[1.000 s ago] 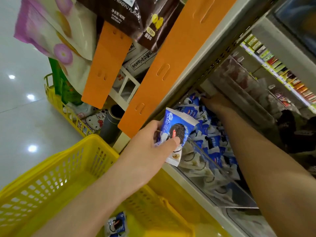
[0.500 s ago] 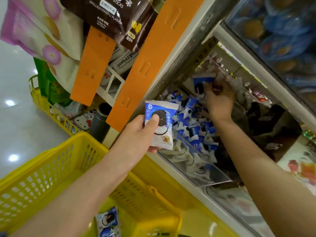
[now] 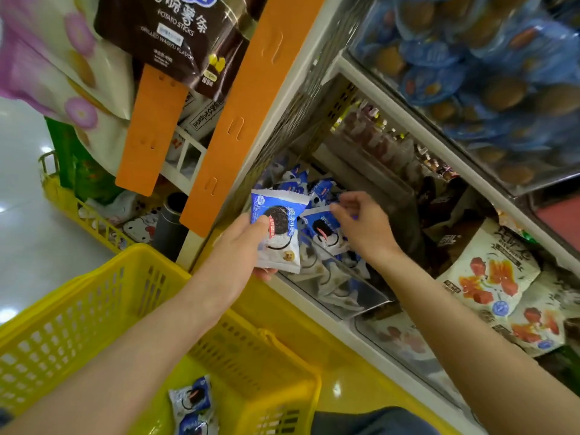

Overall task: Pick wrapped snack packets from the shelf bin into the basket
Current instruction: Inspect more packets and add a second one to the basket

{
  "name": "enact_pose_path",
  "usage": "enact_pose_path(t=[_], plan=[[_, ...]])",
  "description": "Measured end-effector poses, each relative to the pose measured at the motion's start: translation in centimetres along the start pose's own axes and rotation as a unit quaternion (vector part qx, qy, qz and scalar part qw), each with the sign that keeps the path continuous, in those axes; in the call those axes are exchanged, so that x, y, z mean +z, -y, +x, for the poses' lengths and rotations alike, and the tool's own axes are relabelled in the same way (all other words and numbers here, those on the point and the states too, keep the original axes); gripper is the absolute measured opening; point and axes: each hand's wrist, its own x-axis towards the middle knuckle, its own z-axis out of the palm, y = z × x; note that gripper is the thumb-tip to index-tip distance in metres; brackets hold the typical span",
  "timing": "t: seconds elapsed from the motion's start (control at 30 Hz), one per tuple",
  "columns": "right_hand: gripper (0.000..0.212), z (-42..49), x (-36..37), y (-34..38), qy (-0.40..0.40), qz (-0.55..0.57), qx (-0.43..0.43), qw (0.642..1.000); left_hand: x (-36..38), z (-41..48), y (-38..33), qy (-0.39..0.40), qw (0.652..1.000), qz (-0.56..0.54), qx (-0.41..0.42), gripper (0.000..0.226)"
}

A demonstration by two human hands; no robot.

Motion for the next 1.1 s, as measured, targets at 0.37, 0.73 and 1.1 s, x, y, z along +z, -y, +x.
enact_pose_path(t=[0.37,0.73,1.1], plan=[[0.021,-4.2,-0.4,4.6,0.168,0.255,-0.016,0.952,0.5,1.6,-0.4,0.017,0.974,0.149,0.168,0.019],[0.041,10.3,1.5,1.6,-0.056,0.174,0.181,0.966,-0.5,4.8,-0.5,0.031,0.764,0.559,0.322,0.028],[0.037,16.1,3.6,-1.0,-0.099,0.007,0.098,0.990,-0.5,5.1,0.0,0.036,0.730,0.583,0.354,0.036]])
